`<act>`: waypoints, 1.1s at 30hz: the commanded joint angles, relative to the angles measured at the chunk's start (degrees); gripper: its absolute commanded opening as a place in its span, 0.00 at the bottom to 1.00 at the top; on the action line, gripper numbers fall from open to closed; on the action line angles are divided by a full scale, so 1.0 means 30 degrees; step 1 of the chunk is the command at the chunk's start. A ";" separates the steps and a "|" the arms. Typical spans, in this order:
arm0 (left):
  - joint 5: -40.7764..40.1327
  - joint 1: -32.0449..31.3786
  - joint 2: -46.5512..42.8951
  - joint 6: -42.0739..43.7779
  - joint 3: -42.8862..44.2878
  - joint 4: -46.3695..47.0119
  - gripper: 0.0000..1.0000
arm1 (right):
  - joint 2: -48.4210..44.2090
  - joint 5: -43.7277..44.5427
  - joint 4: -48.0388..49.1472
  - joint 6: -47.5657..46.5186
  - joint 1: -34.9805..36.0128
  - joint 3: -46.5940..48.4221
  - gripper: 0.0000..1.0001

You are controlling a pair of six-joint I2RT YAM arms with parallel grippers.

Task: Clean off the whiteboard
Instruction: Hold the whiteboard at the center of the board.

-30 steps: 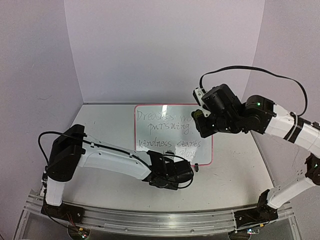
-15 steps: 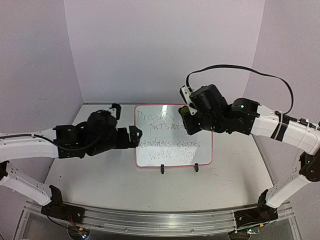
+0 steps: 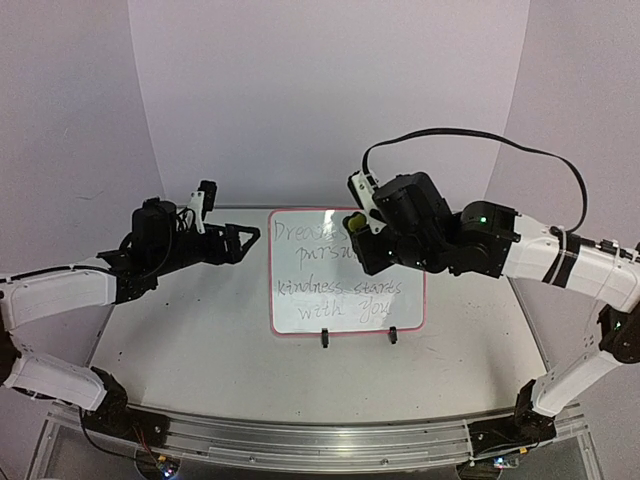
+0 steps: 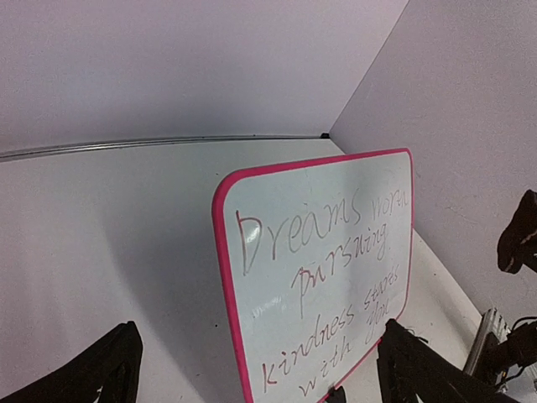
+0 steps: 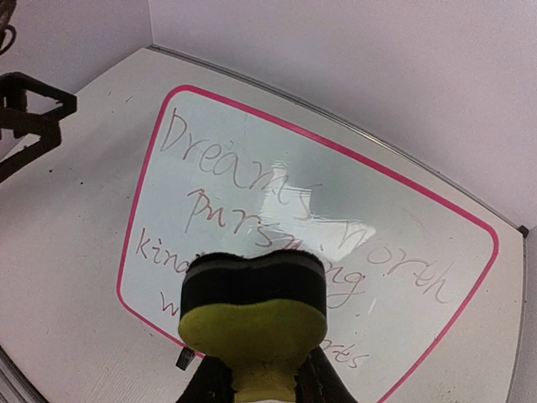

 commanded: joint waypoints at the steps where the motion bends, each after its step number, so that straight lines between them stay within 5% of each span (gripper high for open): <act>1: 0.8317 0.2656 0.1557 0.0143 -0.1641 0.6856 0.93 | -0.0704 0.0487 0.0348 0.0319 0.0578 0.0370 0.00; 9: 1.2710 0.3205 0.6162 0.0818 0.0292 0.8261 0.81 | -0.1127 0.0913 -0.0017 0.0428 0.1212 0.0399 0.00; 21: 1.2723 0.3595 0.8862 0.0894 0.2034 0.8268 0.76 | -0.0542 0.1043 -0.0470 0.0233 0.1855 0.1144 0.00; 33: 1.3948 0.3722 1.0861 0.0630 0.3246 0.8256 0.48 | 0.0349 0.0938 -0.0472 -0.0174 0.2032 0.2456 0.00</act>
